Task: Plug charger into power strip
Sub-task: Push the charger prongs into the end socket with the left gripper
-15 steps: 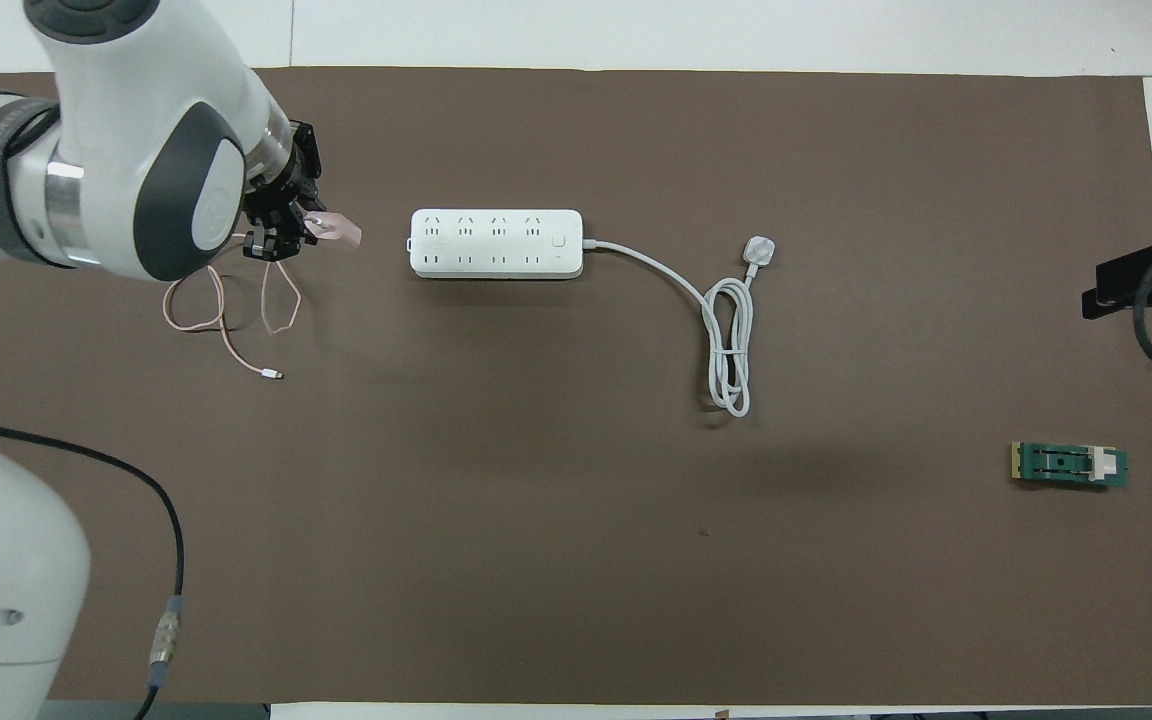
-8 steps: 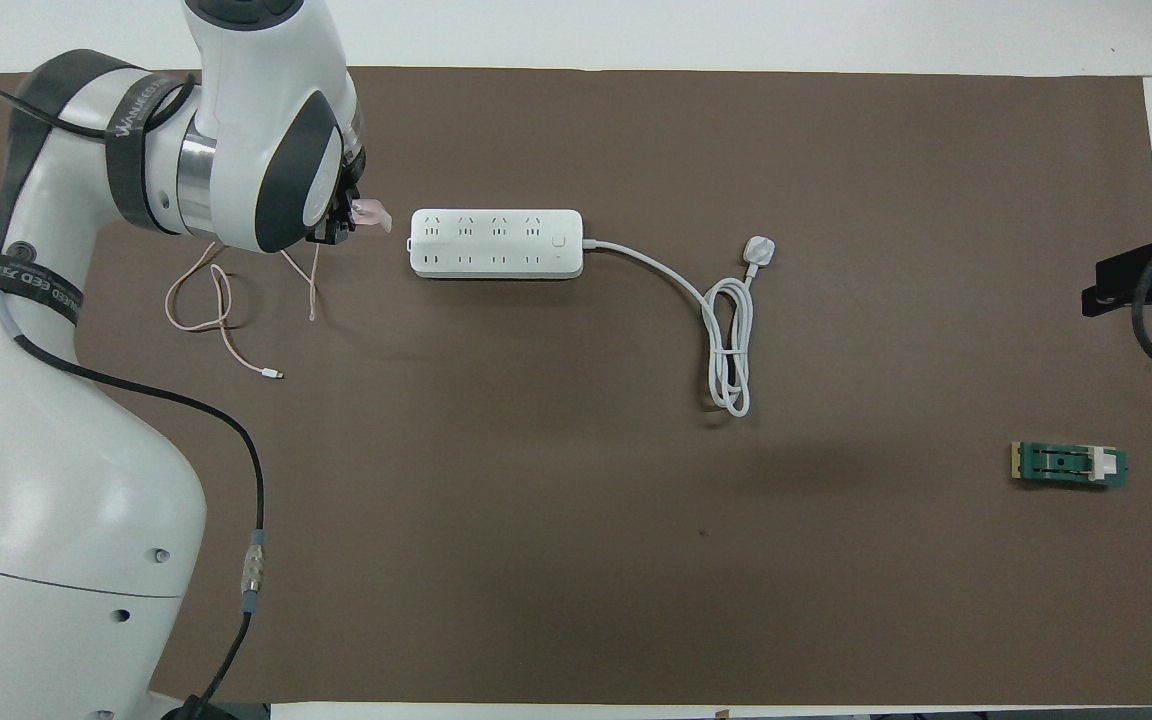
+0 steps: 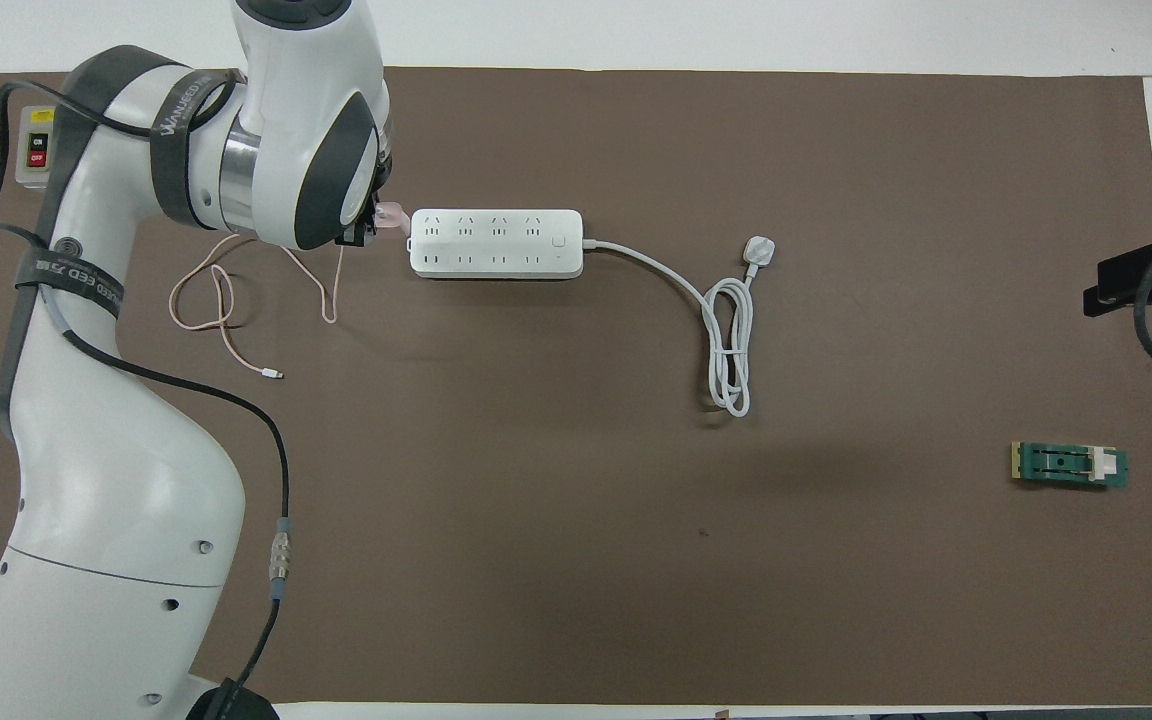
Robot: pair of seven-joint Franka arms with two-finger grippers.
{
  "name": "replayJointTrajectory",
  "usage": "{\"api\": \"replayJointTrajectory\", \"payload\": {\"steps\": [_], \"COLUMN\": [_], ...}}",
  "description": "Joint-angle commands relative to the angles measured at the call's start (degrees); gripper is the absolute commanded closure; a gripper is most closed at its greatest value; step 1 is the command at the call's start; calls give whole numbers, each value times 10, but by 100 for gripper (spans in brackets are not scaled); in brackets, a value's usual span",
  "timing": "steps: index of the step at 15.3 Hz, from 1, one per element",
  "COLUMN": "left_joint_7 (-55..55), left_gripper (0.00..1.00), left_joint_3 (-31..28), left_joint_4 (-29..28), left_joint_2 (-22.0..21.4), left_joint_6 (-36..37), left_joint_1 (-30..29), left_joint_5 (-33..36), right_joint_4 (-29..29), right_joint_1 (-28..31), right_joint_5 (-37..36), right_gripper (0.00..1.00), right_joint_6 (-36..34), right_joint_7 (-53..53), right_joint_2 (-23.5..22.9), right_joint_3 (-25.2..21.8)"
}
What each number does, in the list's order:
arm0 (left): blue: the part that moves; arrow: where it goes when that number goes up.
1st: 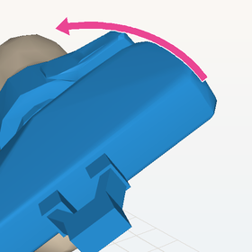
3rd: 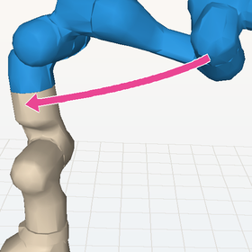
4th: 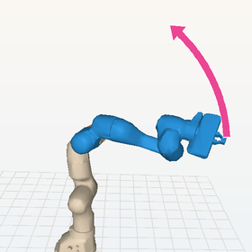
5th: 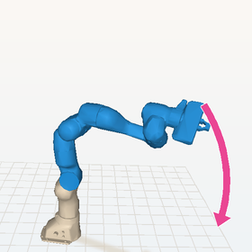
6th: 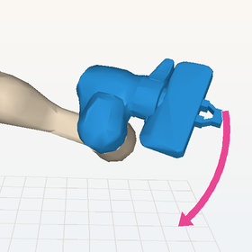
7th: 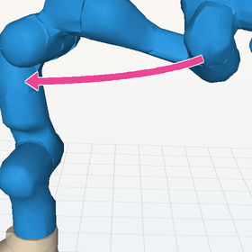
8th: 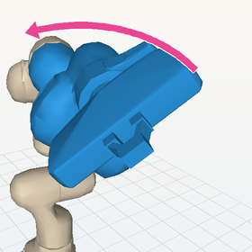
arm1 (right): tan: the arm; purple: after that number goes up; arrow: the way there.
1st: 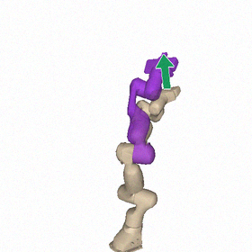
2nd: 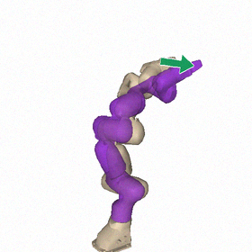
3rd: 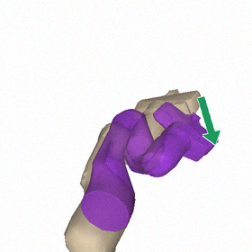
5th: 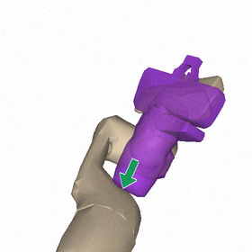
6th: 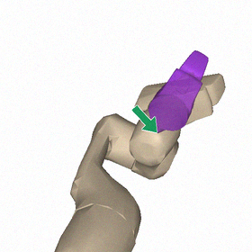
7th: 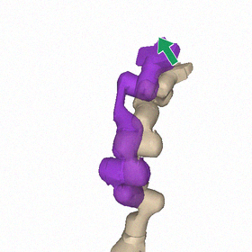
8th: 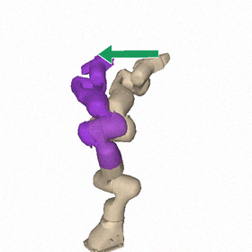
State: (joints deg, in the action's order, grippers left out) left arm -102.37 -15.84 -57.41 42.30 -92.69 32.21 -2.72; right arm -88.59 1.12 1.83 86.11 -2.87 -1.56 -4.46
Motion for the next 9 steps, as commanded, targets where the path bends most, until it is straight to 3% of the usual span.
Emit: {"api": "replayJointTrajectory", "payload": {"steps": [1,5,9], "left_joint_7": [-9,-9,-10], "left_gripper": [100,100,100], "left_joint_3": [-13,-9,-10], "left_joint_4": [29,13,-64], "left_joint_2": [17,8,-23], "left_joint_6": [13,-2,-67], "left_joint_1": [8,11,29], "left_joint_5": [-13,-16,-16], "right_joint_4": [-5,-5,-5], "right_joint_1": [6,5,6], "right_joint_5": [-11,-11,-11], "right_gripper": [0,0,0], "right_joint_6": [2,2,2], "right_joint_7": [-6,-6,-6], "right_joint_2": [7,7,7], "right_joint_3": [8,7,8]}}
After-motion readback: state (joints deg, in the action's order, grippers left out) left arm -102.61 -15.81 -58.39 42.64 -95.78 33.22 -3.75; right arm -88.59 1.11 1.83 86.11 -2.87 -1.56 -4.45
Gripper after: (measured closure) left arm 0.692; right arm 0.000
